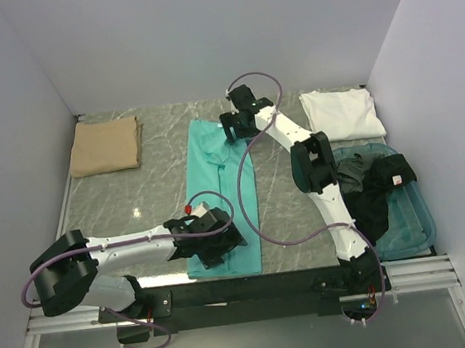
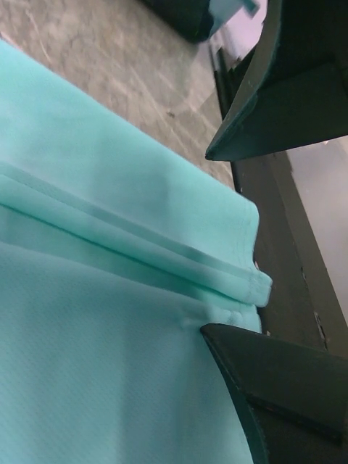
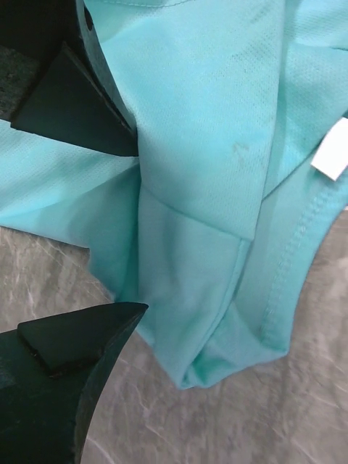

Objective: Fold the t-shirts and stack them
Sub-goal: Fold the tshirt

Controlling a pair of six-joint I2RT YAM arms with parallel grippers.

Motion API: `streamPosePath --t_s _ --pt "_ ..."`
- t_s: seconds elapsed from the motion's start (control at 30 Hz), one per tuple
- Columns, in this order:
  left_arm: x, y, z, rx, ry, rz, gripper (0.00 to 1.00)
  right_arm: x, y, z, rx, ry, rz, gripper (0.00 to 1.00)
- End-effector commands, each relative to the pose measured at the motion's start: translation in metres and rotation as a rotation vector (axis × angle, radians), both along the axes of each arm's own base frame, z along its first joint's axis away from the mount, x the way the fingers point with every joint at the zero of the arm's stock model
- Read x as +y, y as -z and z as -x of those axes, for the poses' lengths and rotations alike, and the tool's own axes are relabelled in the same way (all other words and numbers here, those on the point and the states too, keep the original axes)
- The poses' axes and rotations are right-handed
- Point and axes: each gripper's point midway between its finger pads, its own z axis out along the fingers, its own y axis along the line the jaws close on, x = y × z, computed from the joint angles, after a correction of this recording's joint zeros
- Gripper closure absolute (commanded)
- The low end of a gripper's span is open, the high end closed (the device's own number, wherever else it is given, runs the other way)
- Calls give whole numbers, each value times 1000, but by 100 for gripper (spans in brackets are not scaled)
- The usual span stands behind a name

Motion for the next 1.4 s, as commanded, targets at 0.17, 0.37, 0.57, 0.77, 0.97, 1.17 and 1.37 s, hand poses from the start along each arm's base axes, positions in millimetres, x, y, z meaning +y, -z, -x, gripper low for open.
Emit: streamPosePath --t_s 0.17,0.37,0.57,0.77,0.97,1.17,1.37 --pt "16 -46 -17 -146 -91 -123 1 1 -138 -23 -285 20 -90 12" --pt "55 -65 -10 -187 -83 -195 0 -15 -191 27 -301 25 -144 12" --pt "112 -44 17 -123 -93 -298 1 -24 -180 119 -232 57 -160 12" --pt "134 -15 38 -57 -100 -244 3 -7 -120 233 -180 28 -151 11" --pt "130 -1 41 -52 -82 -170 23 -10 -83 300 -93 48 -169 12" --pt "132 20 50 7 -53 -199 42 -14 -69 349 -20 36 -256 13" --pt "125 29 49 21 -24 -190 64 -6 -51 401 91 -77 -306 15"
